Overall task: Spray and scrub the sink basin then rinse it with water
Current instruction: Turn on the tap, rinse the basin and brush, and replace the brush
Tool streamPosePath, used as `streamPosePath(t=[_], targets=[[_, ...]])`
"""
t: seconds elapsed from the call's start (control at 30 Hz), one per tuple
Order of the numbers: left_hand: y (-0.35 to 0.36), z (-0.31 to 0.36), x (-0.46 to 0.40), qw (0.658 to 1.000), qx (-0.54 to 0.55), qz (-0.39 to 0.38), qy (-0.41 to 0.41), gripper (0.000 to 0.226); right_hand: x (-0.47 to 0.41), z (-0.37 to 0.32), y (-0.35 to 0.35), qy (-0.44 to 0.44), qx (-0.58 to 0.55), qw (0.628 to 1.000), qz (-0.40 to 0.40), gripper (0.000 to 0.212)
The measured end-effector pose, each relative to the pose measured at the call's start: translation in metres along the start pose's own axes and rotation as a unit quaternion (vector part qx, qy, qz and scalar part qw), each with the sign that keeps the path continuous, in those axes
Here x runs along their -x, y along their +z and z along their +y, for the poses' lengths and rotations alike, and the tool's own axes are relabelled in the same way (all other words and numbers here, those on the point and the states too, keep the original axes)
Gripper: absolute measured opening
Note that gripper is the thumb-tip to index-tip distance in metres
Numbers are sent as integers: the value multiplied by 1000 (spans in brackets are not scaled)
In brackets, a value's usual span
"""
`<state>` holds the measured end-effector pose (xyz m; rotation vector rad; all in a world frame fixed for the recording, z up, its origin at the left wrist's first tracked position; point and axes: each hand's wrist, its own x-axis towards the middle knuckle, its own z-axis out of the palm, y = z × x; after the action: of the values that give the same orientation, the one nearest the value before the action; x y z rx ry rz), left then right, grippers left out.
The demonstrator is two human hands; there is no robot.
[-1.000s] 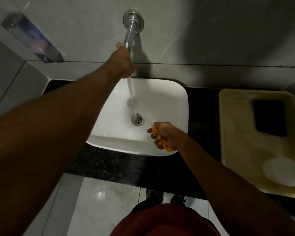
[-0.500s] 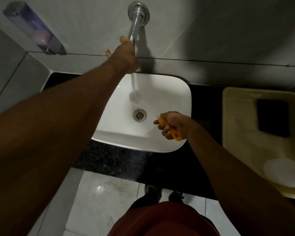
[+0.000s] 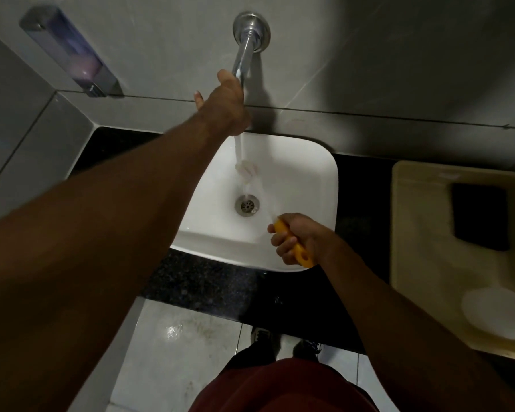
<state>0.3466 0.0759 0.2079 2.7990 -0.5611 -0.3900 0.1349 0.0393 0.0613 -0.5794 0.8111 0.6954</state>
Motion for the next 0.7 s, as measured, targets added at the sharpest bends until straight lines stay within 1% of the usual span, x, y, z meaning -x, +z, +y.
streamPosePath(t=[0.07, 0.13, 0.17, 0.3, 0.47, 0.7], targets=[[0, 0, 1, 1000, 15, -2, -2, 58, -6, 6, 1, 11, -51, 998, -35, 29], [0, 0, 2, 1000, 20, -2, 3, 58, -10, 10, 2, 18, -88, 995, -52, 33], [-1, 0, 3, 1000, 15, 1, 8, 59, -11, 11, 3, 16, -88, 994, -56, 33], [-2, 1, 10, 1000, -12, 14, 24, 65, -11, 12, 7, -1, -26, 999, -43, 28], [-4, 0, 11, 999, 10, 13, 28, 62, -13, 14, 9, -10, 8, 1000, -19, 29], [-1, -3, 10, 999, 4, 20, 43, 62, -15, 14, 13, -10, -5, 999, -32, 27]])
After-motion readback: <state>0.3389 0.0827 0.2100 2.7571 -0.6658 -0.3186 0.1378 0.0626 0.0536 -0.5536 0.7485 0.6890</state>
